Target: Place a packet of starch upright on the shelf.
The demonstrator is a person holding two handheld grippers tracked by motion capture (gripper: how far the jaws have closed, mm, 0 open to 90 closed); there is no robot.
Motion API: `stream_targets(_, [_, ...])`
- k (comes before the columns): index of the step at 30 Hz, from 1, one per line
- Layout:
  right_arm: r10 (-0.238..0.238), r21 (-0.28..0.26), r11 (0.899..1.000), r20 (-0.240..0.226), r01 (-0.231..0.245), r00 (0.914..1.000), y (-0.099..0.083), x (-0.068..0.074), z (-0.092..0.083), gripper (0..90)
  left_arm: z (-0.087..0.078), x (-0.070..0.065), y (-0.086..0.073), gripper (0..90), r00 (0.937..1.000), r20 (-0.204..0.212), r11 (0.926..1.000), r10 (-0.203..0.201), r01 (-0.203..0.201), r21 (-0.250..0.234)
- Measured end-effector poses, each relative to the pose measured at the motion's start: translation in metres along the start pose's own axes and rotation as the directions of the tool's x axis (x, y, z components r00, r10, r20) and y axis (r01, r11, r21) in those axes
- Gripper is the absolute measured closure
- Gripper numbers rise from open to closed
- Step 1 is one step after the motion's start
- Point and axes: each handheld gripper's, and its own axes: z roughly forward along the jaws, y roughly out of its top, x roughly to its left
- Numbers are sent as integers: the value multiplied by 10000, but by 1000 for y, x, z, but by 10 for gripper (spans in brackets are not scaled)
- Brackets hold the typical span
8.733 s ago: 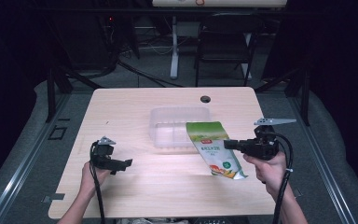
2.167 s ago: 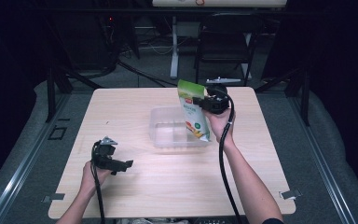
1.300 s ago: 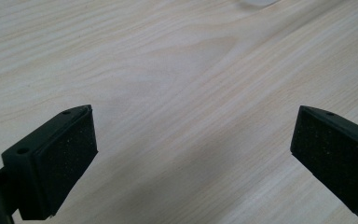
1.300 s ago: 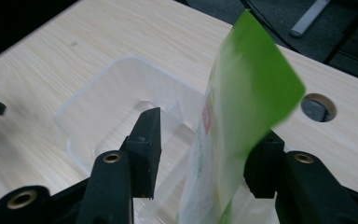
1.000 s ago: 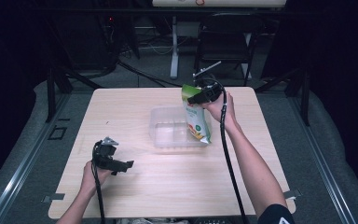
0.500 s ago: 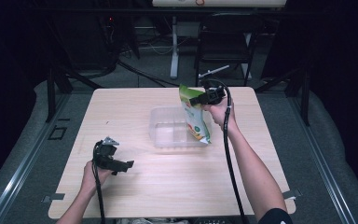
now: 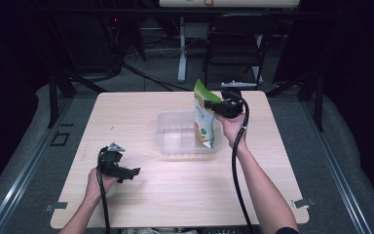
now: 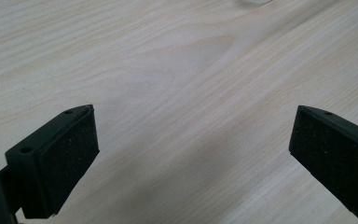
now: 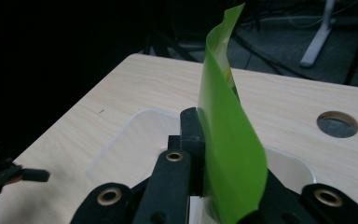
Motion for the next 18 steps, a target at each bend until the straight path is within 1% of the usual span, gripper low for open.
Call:
stream_targets(2, [67,-89,9999,-64,-68,10000,-2,-1,0,900,0,0,0,13,10000,-38,10000,-6,6,-2])
stream_targets(3, [161,-317,9994,-18,-162,9999,-5,-2,1,900,0,0,0,13,10000,-41,10000,-7,7,6])
stream_targets(4, [269,-383,9989,-76,-272,9996,-7,-4,1,900,0,1,0,13,10000,-23,10000,10,-10,10])
stream_targets(5, [372,-579,9976,-31,-373,9993,-11,-5,2,900,0,1,0,13,10000,-24,10000,-35,35,22])
stream_targets(8, [465,-579,9972,-30,-466,9989,-12,-7,3,900,0,1,0,13,10000,-22,10000,-26,26,11])
stream_targets(10, [411,-433,9982,118,-406,9991,-13,-8,6,900,-1,1,0,13,10000,-24,10000,19,-19,5])
stream_targets(13, [386,-288,9989,163,-381,9991,-14,-9,7,900,-1,0,0,13,10000,-18,10000,-30,30,-21])
stream_targets(14, [325,-300,9990,260,-317,9991,-14,-9,8,900,-1,0,0,13,10000,-32,10000,-33,33,-24])
stream_targets(15, [322,-332,9990,297,-312,9990,-15,-10,8,900,-1,1,0,12,10000,49,10000,-23,23,40])
stream_targets(17, [313,-312,9991,376,-301,9988,-16,-12,8,900,-1,1,0,12,10000,25,10000,14,-14,36])
stream_targets(18, [356,-332,9989,395,-343,9986,-16,-12,8,900,-1,1,0,12,10000,46,10000,-42,42,36])
